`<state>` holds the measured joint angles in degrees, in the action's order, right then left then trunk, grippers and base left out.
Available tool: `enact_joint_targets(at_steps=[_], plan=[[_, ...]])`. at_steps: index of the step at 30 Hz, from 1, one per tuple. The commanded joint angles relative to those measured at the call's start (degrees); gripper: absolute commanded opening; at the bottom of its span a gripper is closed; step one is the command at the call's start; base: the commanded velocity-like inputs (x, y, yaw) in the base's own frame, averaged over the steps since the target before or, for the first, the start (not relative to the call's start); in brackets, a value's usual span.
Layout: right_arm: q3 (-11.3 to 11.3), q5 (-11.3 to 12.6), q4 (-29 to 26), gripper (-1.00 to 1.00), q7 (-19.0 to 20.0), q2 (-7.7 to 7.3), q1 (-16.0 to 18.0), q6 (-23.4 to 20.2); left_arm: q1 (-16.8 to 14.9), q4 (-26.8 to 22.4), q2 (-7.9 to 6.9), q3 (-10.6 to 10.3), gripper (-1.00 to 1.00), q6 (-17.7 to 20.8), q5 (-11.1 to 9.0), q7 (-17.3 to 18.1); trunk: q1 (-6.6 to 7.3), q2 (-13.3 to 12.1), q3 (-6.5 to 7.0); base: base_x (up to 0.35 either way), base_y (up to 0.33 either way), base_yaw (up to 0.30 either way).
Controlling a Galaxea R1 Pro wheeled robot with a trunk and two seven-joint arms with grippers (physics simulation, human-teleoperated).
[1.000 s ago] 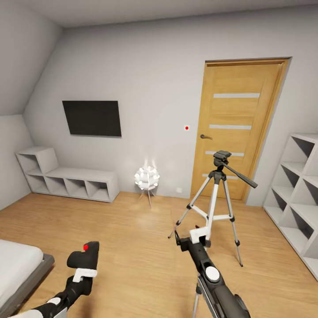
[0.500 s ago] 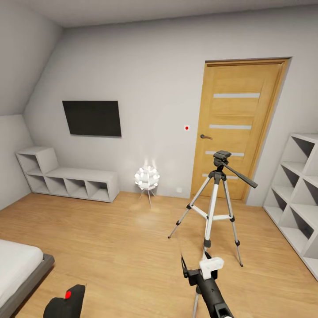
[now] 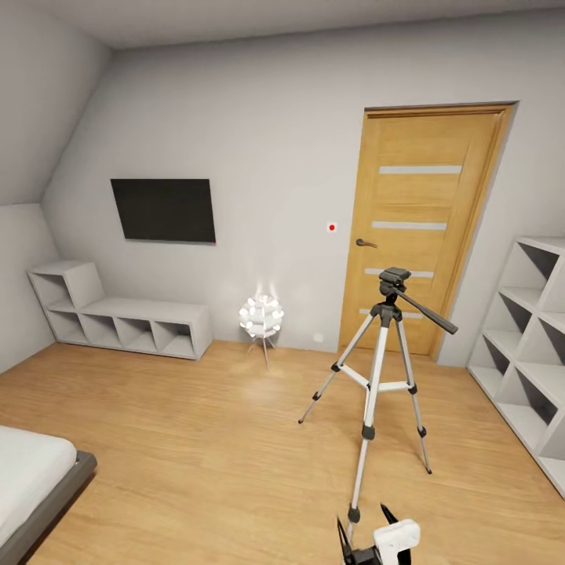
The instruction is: Attach the digital camera to the camera tripod in the bedroom.
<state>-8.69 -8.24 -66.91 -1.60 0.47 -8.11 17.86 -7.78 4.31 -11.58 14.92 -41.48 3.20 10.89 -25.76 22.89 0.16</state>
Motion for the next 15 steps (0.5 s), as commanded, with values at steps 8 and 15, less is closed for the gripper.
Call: enact_joint_targets(at_steps=[8, 15], plan=[[3.00, -0.32, 8.92, 1.00, 0.03, 0.06, -0.23, 0.00, 0.36, 0.17, 3.38, 0.69, -1.00, -0.03, -0.29, 0.02, -0.02, 0.03, 0.00, 0.000, 0.000, 0.000], [7.96, 0.54, 11.04, 1.00, 0.22, 0.45, -0.24, -0.09, 0.39, 0.17, 4.84, 0.72, -1.00, 0.01, -0.38, 0.01, -0.02, 0.03, 0.00, 0.000, 0.000, 0.000]])
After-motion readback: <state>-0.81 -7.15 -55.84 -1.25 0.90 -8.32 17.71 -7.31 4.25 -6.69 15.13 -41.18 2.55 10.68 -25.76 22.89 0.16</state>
